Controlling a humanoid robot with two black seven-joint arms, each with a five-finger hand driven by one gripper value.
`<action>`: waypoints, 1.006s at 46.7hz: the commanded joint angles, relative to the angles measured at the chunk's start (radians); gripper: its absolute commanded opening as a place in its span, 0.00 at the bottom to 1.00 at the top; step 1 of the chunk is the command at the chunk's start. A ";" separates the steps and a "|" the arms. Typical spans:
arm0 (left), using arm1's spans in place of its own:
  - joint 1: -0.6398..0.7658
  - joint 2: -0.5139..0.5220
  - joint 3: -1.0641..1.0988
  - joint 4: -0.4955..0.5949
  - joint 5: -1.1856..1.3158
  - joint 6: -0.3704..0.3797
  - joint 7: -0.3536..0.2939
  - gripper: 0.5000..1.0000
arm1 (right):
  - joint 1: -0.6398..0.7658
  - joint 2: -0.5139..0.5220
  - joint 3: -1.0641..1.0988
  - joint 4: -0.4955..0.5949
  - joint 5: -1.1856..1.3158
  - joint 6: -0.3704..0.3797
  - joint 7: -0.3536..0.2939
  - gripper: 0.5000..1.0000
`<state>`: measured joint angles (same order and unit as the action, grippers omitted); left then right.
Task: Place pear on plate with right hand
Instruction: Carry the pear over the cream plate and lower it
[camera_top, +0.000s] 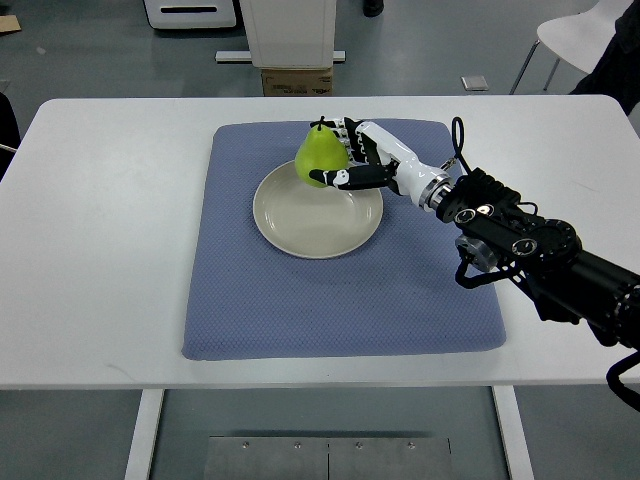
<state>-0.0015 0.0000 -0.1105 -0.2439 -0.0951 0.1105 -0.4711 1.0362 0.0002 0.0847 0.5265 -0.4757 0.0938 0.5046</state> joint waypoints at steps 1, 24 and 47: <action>0.000 0.000 0.000 0.000 0.000 0.000 -0.001 1.00 | -0.007 0.000 -0.028 0.000 -0.001 0.000 0.011 0.00; 0.000 0.000 0.000 0.000 0.000 0.000 -0.001 1.00 | -0.027 0.000 -0.062 -0.003 -0.008 -0.016 0.020 0.00; 0.000 0.000 0.000 0.000 0.000 0.000 0.000 1.00 | -0.050 0.000 -0.062 -0.005 -0.008 -0.022 0.020 0.20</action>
<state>-0.0015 0.0000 -0.1104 -0.2439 -0.0951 0.1104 -0.4716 0.9872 0.0000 0.0229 0.5227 -0.4833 0.0737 0.5246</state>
